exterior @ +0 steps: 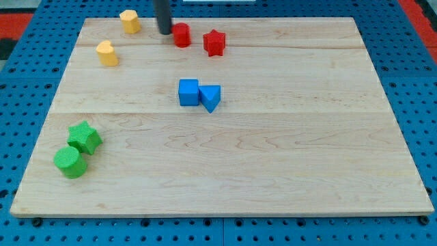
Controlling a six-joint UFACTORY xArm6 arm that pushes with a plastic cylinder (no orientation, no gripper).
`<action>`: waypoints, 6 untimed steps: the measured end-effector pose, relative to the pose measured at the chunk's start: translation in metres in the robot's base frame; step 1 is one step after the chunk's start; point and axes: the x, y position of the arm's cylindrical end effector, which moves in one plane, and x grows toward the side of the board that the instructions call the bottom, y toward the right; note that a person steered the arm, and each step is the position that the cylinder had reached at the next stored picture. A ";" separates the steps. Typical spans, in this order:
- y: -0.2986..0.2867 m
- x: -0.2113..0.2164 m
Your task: Place the yellow hexagon above the yellow heart
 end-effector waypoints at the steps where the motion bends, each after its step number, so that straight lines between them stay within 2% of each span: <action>1: 0.039 0.007; 2: 0.024 -0.032; 3: 0.024 -0.037; 5: -0.081 -0.037; 6: -0.101 -0.028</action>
